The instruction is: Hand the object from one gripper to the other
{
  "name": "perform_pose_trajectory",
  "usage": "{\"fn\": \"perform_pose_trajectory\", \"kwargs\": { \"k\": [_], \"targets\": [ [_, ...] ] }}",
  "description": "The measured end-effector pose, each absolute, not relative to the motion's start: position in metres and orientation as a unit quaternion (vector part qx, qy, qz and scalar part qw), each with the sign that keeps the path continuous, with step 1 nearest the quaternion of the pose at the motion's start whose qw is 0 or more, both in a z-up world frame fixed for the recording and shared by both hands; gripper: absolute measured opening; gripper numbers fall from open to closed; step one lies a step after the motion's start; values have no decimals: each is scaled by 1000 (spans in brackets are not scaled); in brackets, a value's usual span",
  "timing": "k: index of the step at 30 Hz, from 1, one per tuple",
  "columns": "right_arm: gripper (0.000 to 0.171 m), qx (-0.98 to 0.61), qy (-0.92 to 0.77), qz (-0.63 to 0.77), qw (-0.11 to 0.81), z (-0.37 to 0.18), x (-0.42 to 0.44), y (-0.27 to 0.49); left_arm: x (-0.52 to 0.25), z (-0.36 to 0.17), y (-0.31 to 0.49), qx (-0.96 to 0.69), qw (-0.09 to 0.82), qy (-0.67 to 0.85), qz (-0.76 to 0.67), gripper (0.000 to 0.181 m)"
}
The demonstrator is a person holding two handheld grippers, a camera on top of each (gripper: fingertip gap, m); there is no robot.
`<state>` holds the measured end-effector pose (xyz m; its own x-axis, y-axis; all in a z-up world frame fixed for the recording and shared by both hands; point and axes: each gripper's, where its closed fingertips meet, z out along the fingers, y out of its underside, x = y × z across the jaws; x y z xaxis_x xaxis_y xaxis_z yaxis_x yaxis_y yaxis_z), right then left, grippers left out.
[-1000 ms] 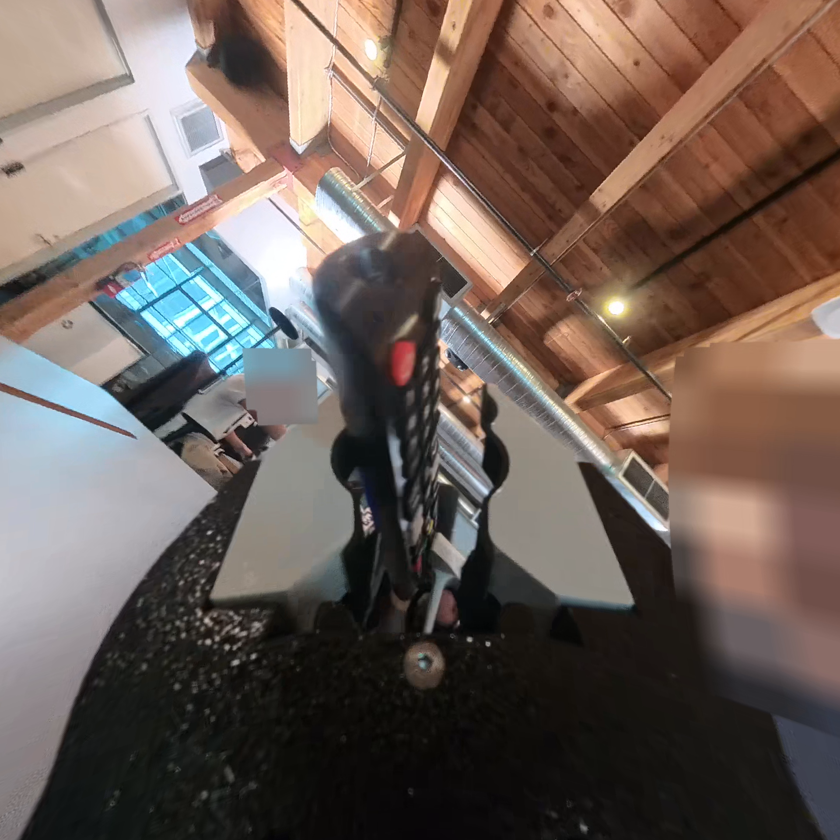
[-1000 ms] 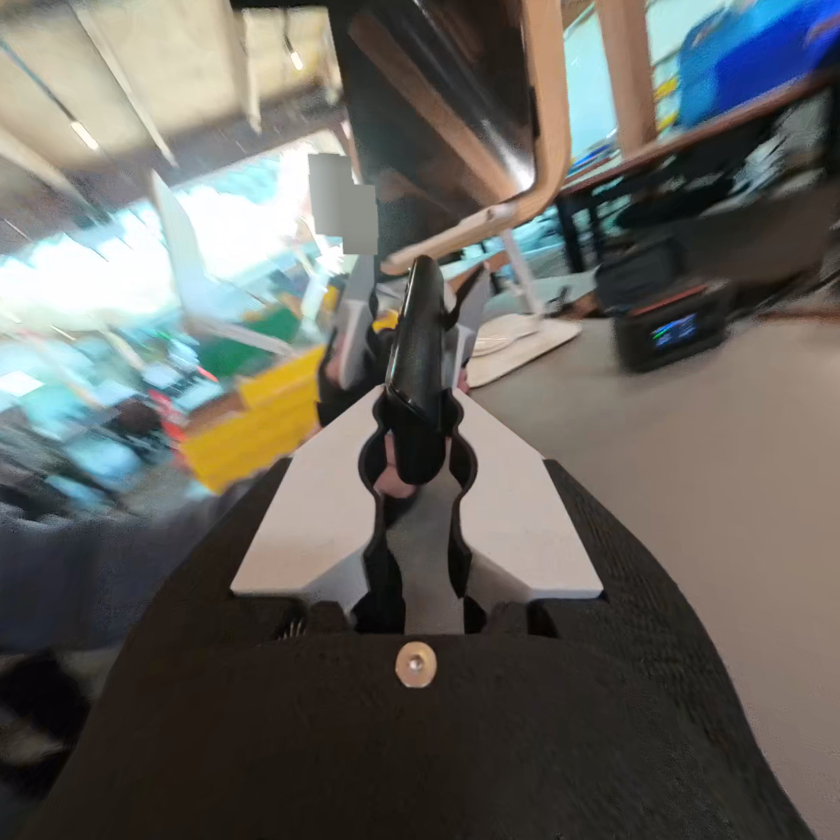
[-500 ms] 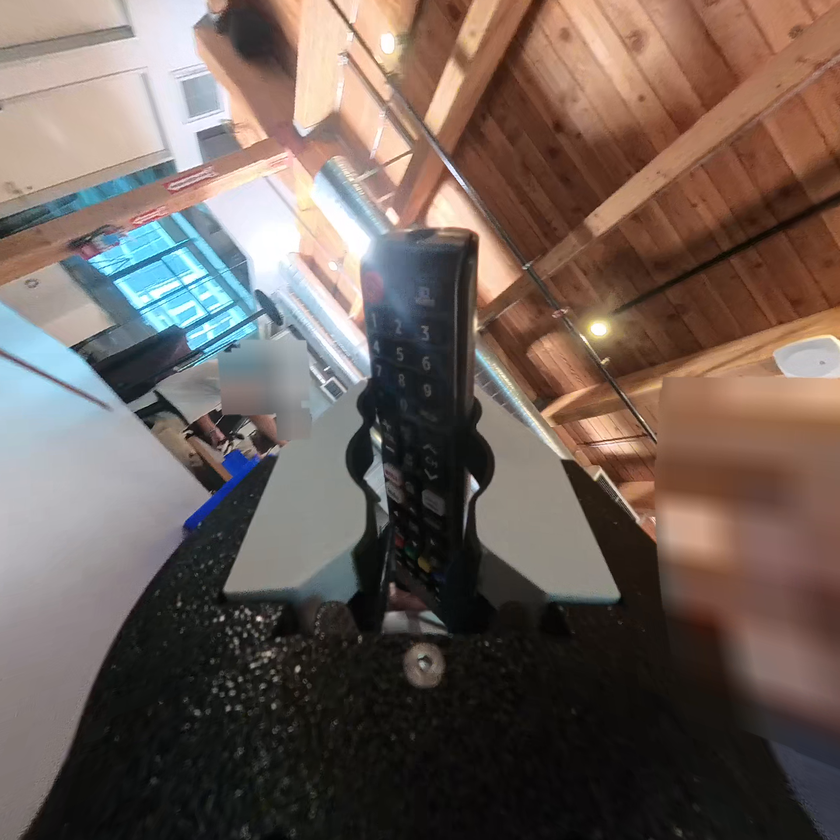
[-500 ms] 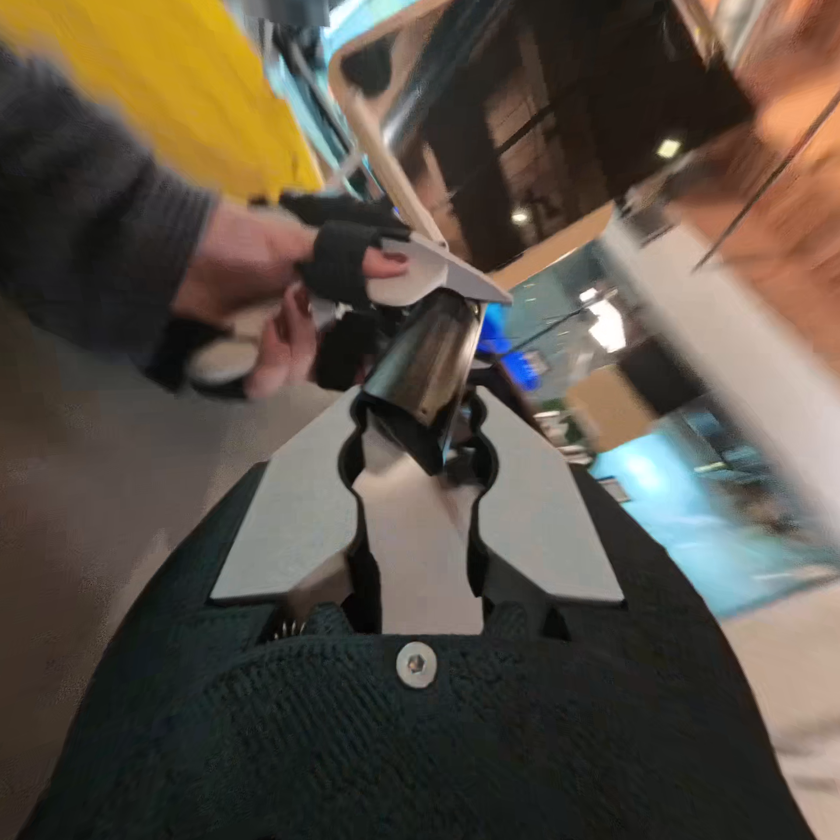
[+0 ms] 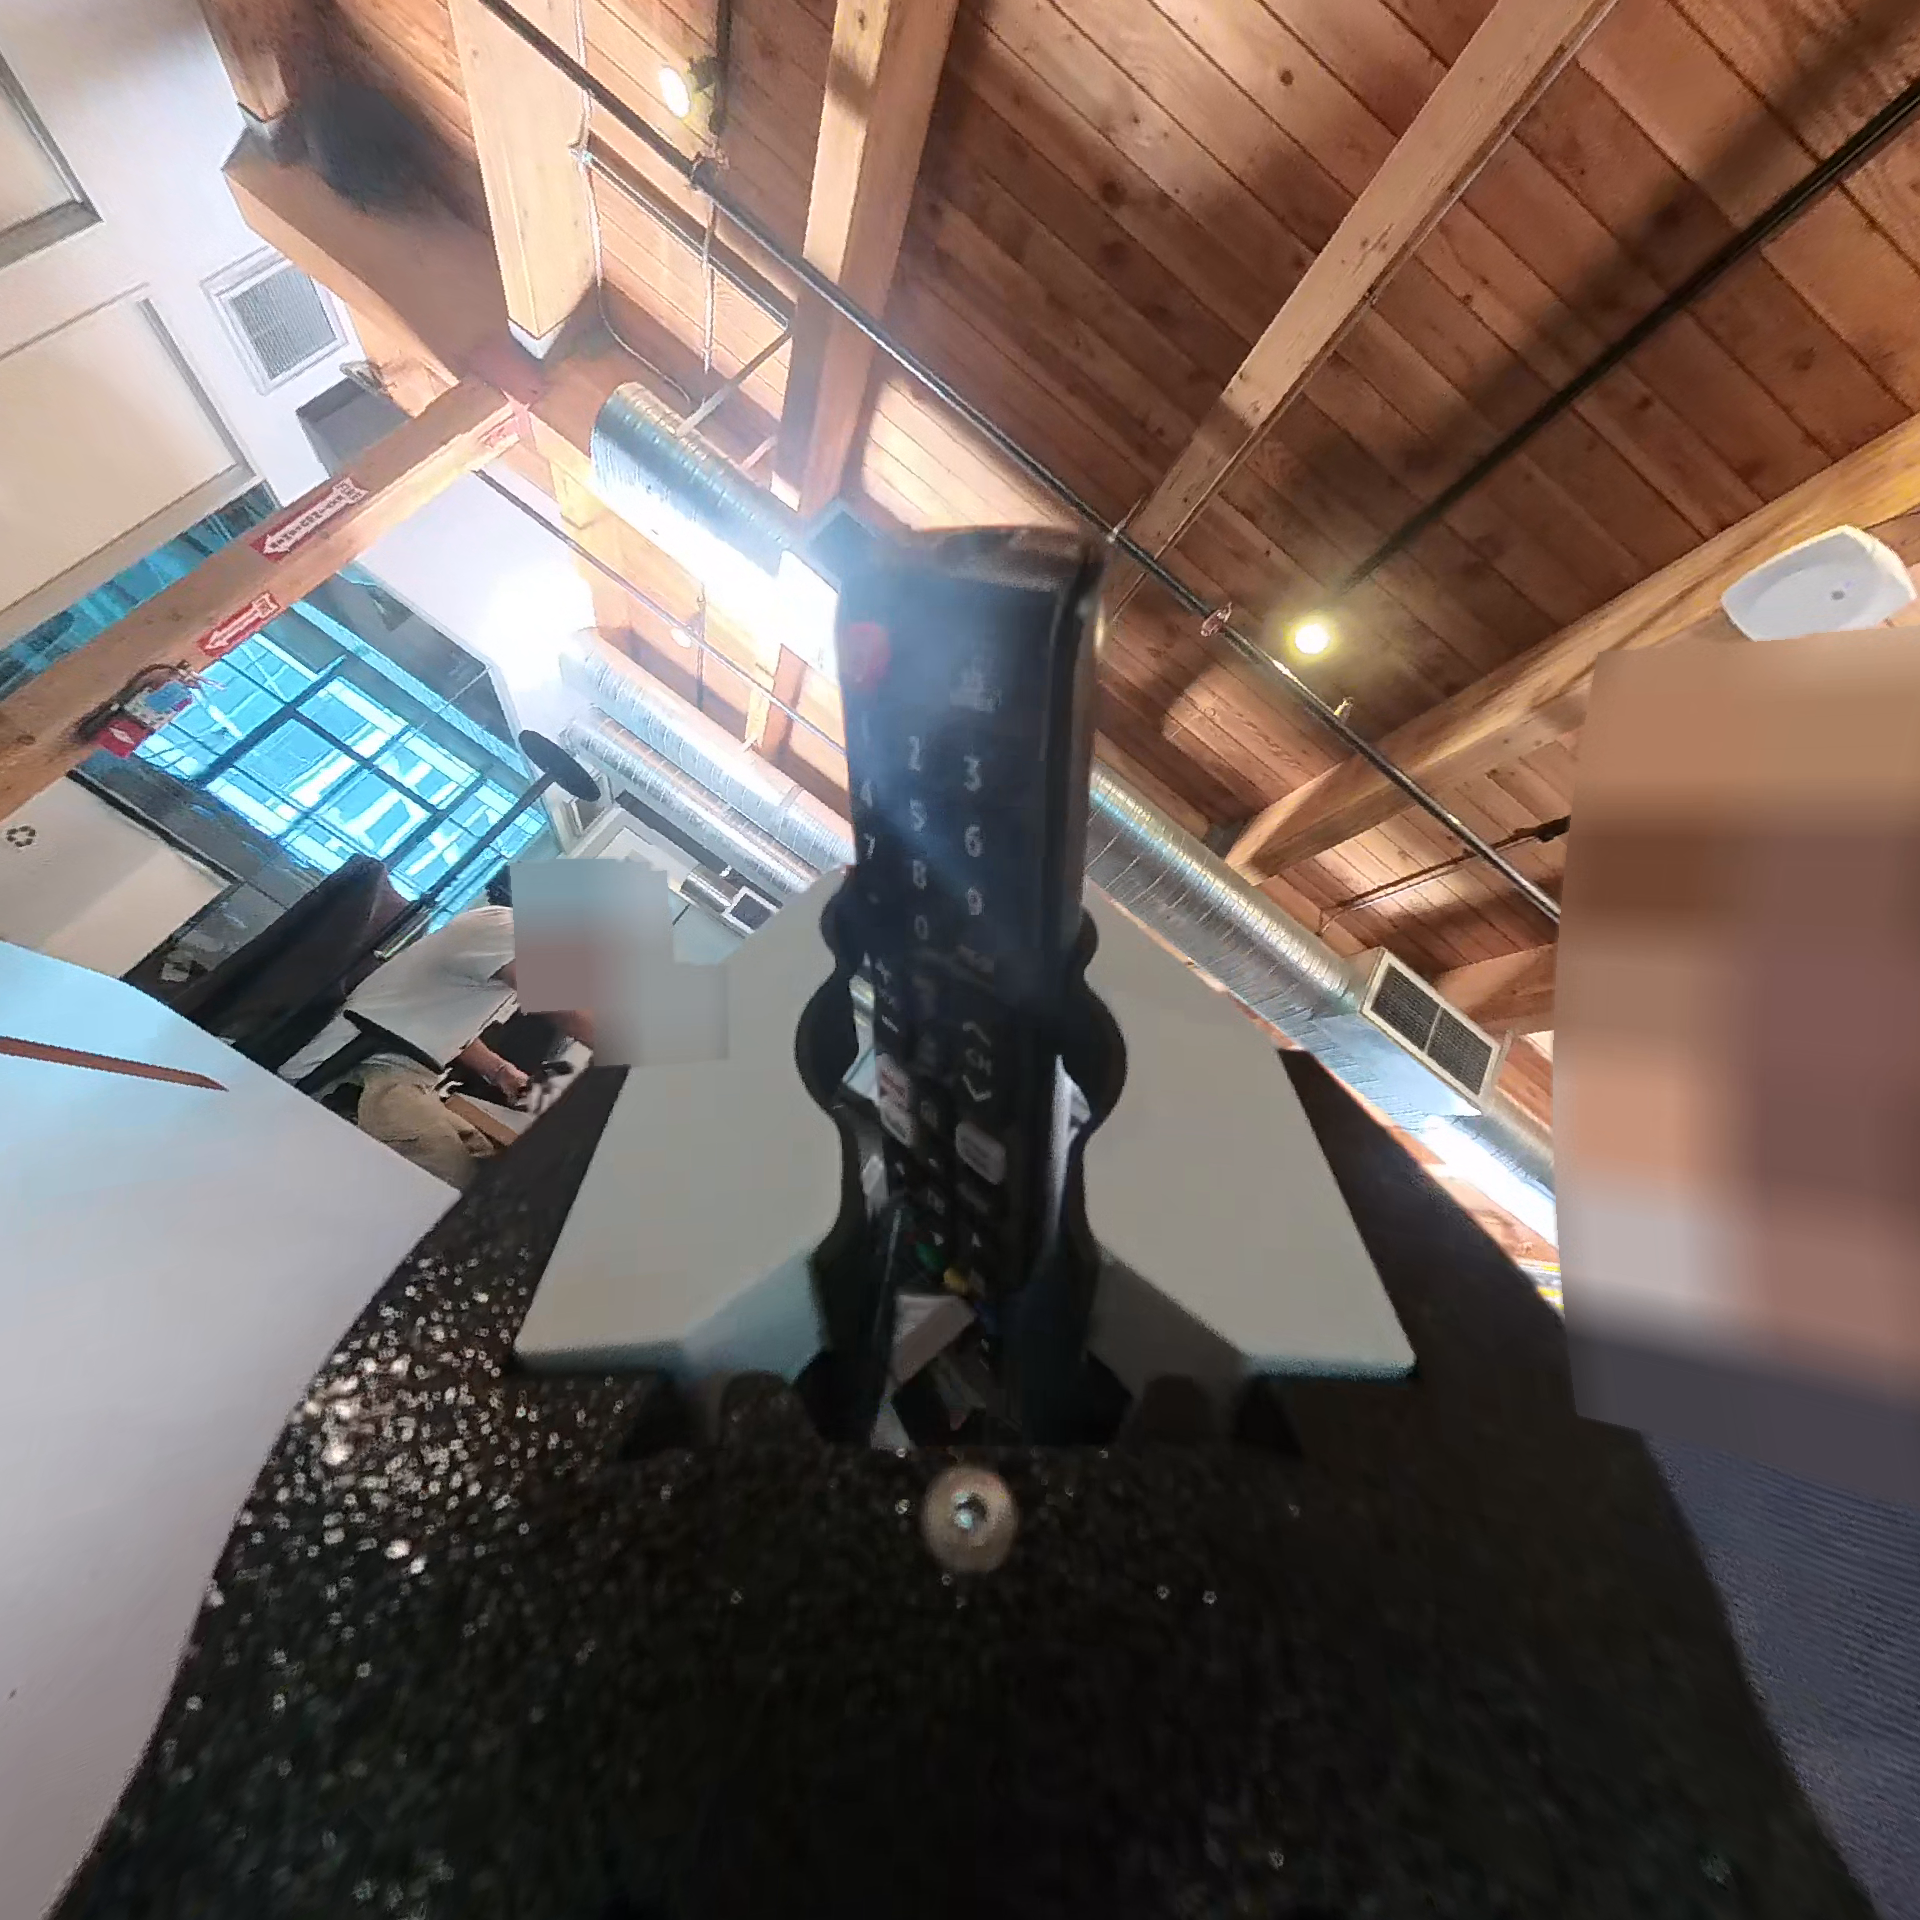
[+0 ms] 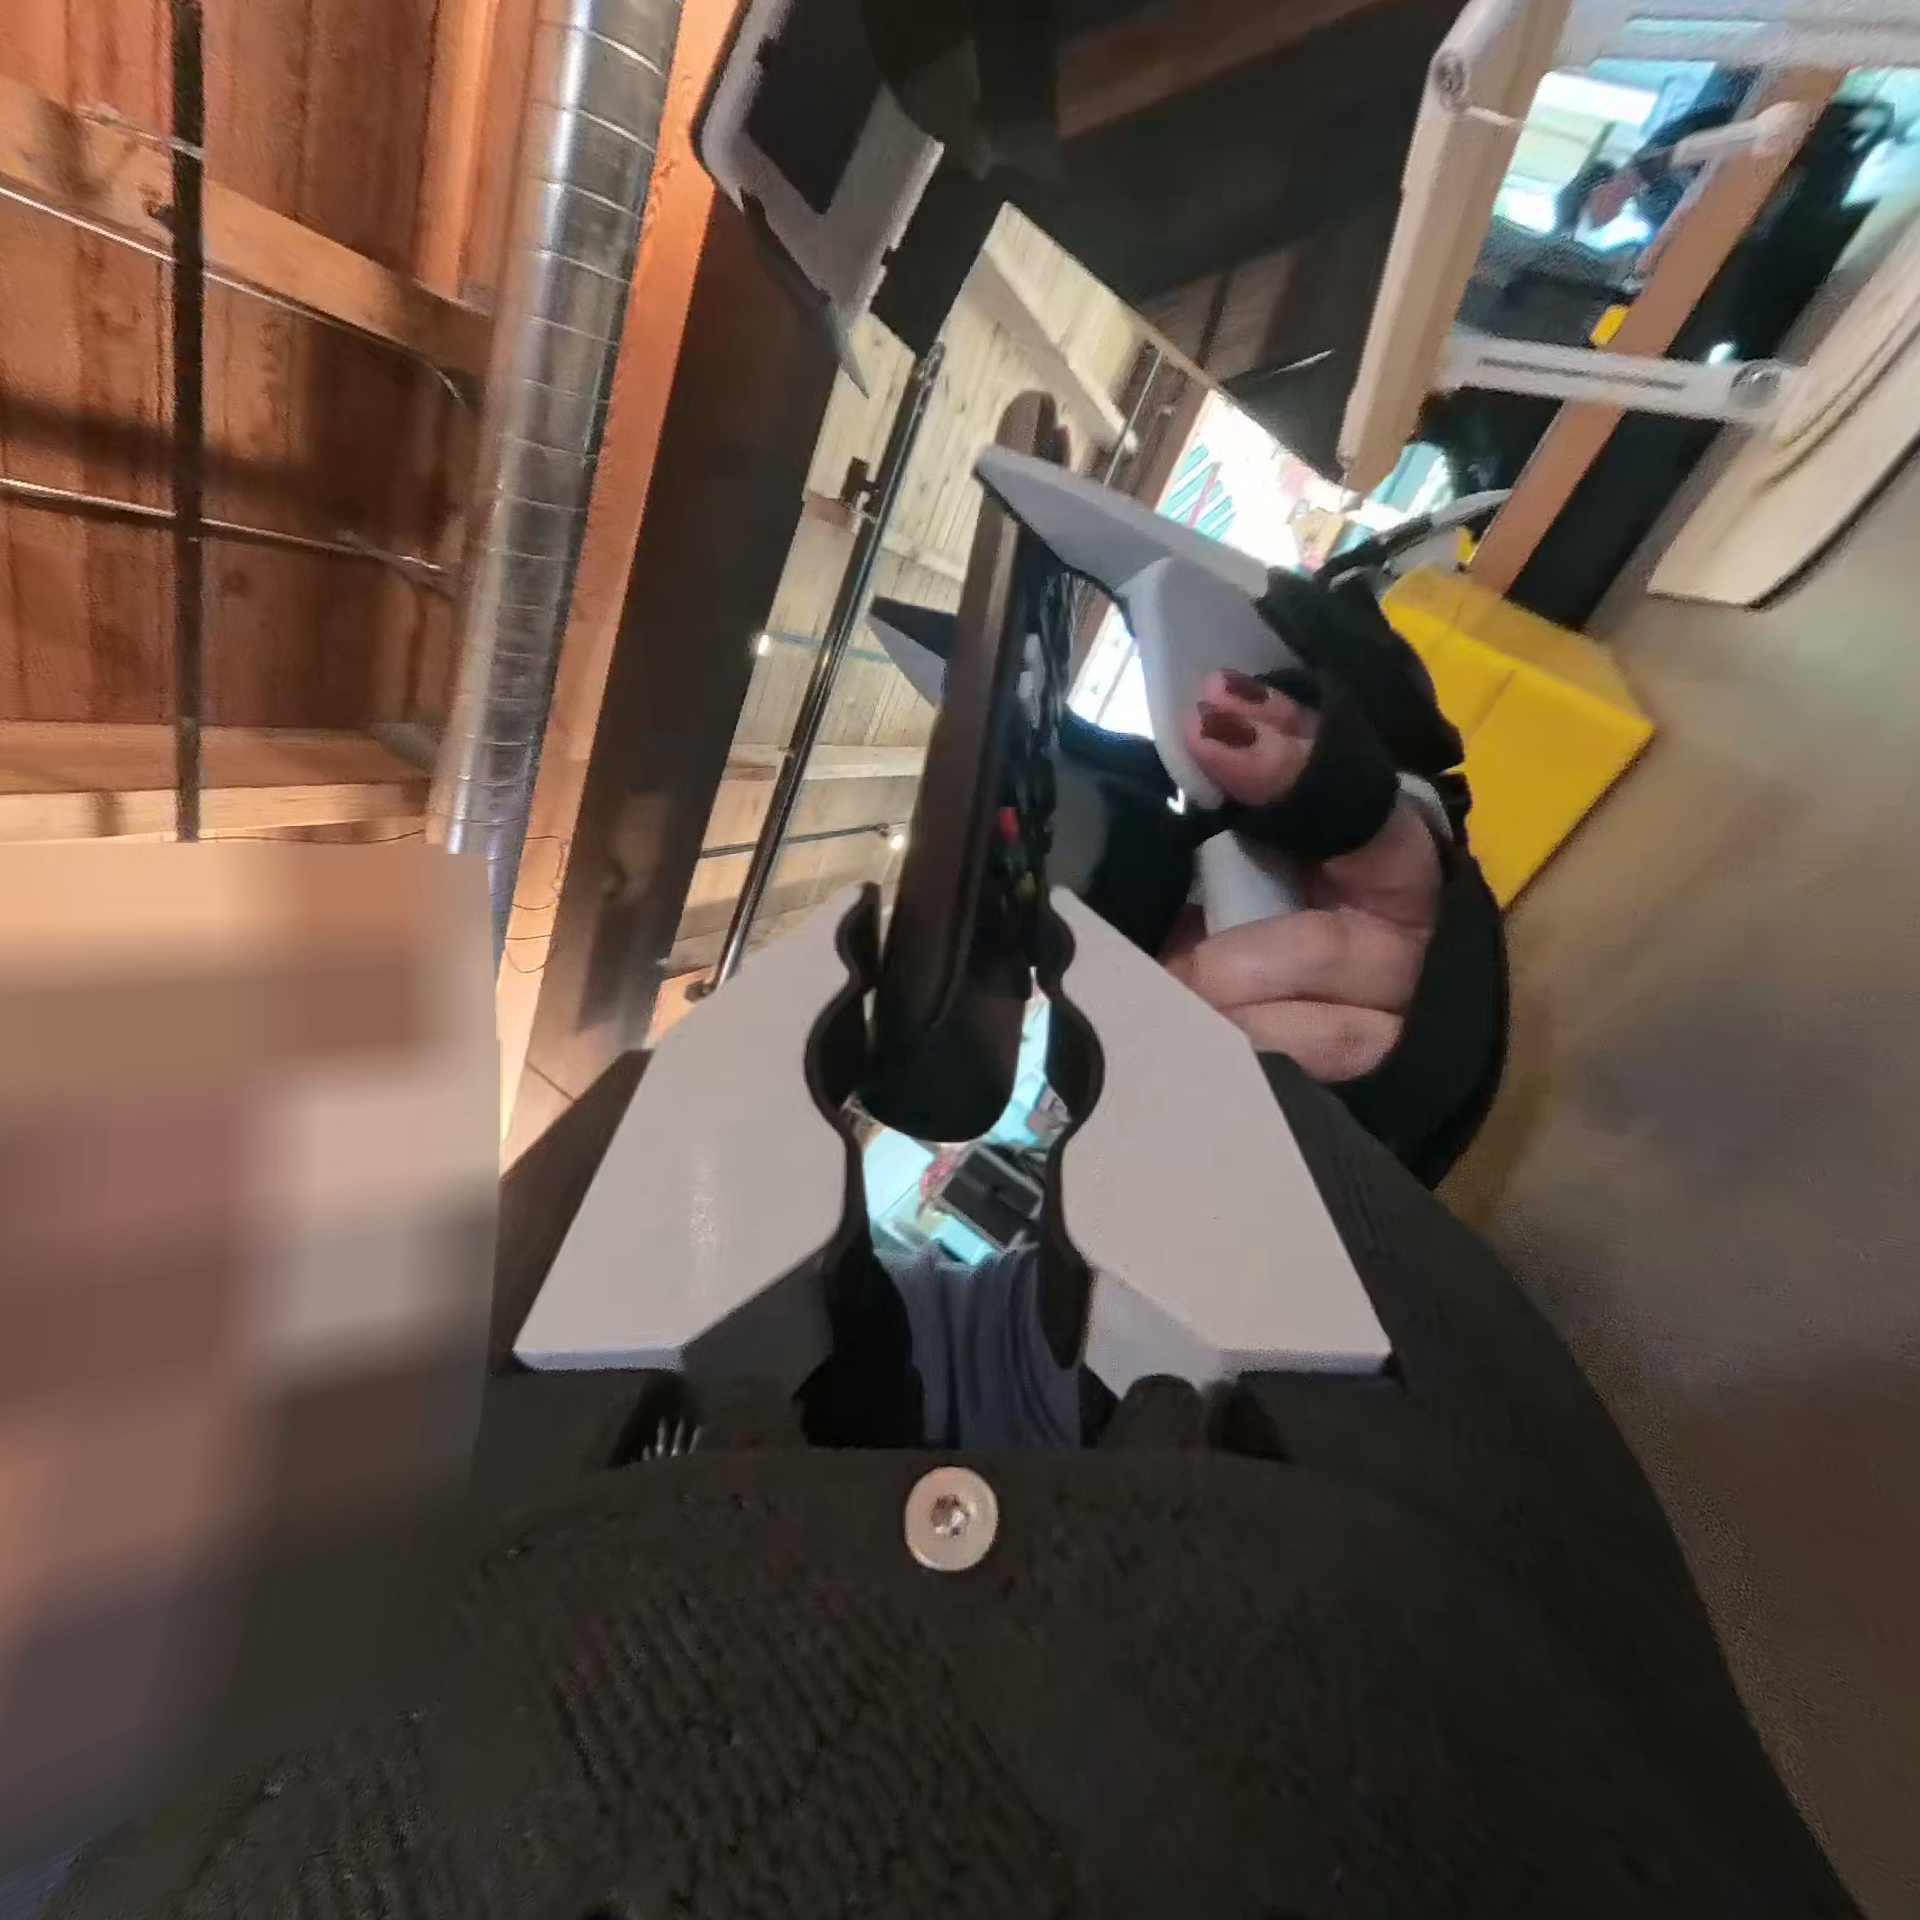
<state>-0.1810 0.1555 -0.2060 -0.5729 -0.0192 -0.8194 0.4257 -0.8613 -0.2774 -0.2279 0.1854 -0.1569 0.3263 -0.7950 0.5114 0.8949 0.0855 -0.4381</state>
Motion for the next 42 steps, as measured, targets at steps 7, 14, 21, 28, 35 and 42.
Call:
{"fn": "perform_pose_trajectory", "kwargs": {
  "k": [7,14,21,28,35,42],
  "targets": [
    [20,513,327,-784,-124,-222,-192,177,-237,-166,194,-372,718,-116,-577,45],
    [21,359,596,-197,-691,-220,-184,215,-238,-194,217,-432,670,-176,-577,68],
    [21,172,642,36,-747,-233,-194,193,-239,-213,226,-453,634,-208,-591,32],
    [65,306,658,-419,-546,-224,-177,160,-210,-186,207,-522,664,-42,-534,26],
    [67,387,616,-612,-310,-220,-154,163,-151,-163,163,-523,727,236,-376,27],
    [21,374,649,-593,-297,-237,-162,144,-134,-174,171,-544,677,217,-445,26]
  ]
}}
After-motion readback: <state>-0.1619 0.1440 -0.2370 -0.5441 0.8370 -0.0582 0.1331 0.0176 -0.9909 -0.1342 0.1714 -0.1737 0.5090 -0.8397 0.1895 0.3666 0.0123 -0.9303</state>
